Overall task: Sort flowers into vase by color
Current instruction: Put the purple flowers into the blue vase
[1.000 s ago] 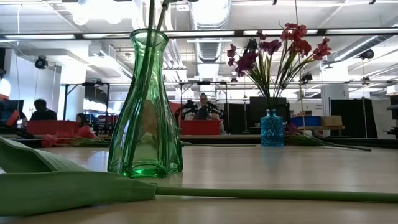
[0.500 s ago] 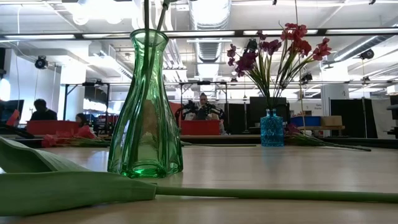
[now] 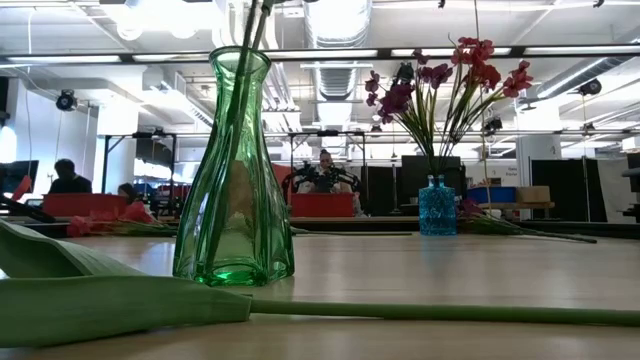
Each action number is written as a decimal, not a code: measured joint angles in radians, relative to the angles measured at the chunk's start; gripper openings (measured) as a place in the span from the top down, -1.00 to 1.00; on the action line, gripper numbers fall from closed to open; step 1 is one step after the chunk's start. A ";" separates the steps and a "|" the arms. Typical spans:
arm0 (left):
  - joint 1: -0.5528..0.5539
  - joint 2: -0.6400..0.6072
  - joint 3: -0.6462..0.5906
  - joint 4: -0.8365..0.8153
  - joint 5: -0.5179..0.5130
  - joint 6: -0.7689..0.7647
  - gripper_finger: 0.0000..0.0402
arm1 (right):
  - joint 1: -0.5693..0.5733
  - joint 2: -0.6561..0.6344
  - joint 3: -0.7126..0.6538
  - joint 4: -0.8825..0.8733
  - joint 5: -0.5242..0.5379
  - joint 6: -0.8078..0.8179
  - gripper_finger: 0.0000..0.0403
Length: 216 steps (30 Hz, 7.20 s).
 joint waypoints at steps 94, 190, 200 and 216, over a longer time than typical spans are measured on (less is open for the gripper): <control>0.391 -0.846 -0.960 1.220 -0.016 0.744 -0.31 | -0.862 -0.270 -1.242 0.676 -0.192 0.006 0.93; 0.598 -0.075 -0.270 1.402 0.663 0.990 0.98 | -0.424 -0.314 -0.741 1.716 -0.277 -1.101 0.03; 0.598 -0.079 -0.270 1.305 0.559 1.000 0.99 | -0.425 -0.308 -0.590 1.394 -0.167 -0.994 -0.35; 0.594 -0.073 -0.276 1.272 0.581 0.993 0.99 | -0.426 -0.280 -0.552 1.378 -0.104 -1.043 -0.35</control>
